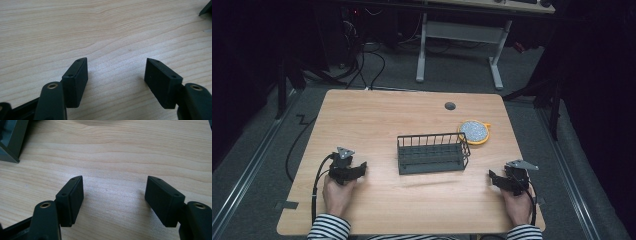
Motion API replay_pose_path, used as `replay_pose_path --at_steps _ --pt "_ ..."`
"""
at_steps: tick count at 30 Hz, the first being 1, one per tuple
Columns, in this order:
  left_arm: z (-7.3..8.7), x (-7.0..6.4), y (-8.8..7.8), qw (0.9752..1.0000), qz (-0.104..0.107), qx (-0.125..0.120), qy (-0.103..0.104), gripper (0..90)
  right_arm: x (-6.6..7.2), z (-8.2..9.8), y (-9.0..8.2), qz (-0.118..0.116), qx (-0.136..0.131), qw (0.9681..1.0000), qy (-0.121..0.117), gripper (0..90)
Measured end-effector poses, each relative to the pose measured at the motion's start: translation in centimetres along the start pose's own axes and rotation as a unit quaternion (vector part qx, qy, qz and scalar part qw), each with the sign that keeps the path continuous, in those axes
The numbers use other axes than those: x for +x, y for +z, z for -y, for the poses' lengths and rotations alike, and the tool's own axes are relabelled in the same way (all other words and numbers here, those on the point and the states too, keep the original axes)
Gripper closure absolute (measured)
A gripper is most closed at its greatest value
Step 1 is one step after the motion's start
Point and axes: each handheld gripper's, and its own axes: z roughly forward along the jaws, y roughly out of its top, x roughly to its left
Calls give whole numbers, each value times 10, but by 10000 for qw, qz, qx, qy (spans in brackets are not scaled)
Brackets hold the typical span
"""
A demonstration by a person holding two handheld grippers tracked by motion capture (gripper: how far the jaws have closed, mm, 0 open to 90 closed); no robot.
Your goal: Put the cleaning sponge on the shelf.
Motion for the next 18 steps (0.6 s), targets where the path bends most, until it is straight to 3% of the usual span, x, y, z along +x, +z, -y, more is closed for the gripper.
replay_pose_path --at_steps 3,6,13,18 --pt "1 0 0 10000 0 -27 3 360 0 0 0 -12 -19 10000 20 325" --pt "6 0 1 9997 -107 -227 -2 354 0 0 0 10 -13 10000 36 319" --pt "6 -1 2 9996 -169 -214 -80 312 1 -1 0 35 -1 10000 71 353" --pt "6 -1 1 9996 -154 -212 -82 308 -5 -5 -4 -168 172 9991 353 378"
